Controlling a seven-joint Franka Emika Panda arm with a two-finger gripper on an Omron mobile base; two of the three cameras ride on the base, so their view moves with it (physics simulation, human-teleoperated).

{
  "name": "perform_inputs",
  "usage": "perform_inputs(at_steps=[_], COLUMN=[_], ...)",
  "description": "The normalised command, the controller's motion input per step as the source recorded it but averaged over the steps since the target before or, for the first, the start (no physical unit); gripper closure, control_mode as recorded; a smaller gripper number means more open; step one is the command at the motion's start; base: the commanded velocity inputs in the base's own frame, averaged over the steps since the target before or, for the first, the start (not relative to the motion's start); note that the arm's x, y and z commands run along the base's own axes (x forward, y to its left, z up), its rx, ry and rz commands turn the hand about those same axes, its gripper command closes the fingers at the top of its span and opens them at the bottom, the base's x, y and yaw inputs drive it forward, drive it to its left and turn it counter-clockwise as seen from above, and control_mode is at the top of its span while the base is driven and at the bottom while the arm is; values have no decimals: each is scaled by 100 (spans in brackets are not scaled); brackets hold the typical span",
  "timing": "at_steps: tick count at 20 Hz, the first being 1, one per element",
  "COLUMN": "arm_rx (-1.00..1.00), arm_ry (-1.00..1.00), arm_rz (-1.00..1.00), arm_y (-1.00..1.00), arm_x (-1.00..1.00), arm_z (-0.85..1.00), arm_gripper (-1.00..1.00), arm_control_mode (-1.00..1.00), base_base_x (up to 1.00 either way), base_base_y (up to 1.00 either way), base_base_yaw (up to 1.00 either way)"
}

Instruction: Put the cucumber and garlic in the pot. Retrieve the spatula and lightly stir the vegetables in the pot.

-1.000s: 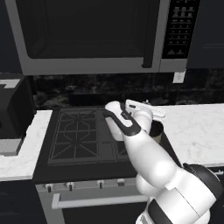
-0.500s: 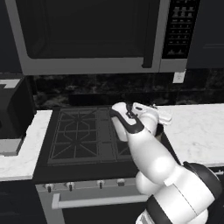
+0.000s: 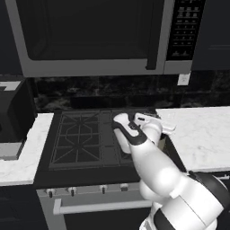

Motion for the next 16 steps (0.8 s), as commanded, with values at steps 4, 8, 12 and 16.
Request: perform_inputs(at_steps=[4,8,12,16], arm_rx=[3,9,14,10], arm_ry=[1,2,0,0], arm_rz=[0,0,-6,-9], arm_y=[26,22,0,1], arm_x=[8,25,0,0], arm_z=[-56,-6,95,76], arm_gripper=[100,100,100,100], arm_control_mode=[-100,-100,-100,-100], base_base_x=[0,0,0,0], base_base_y=[0,0,0,0], base_base_yaw=[0,0,0,0])
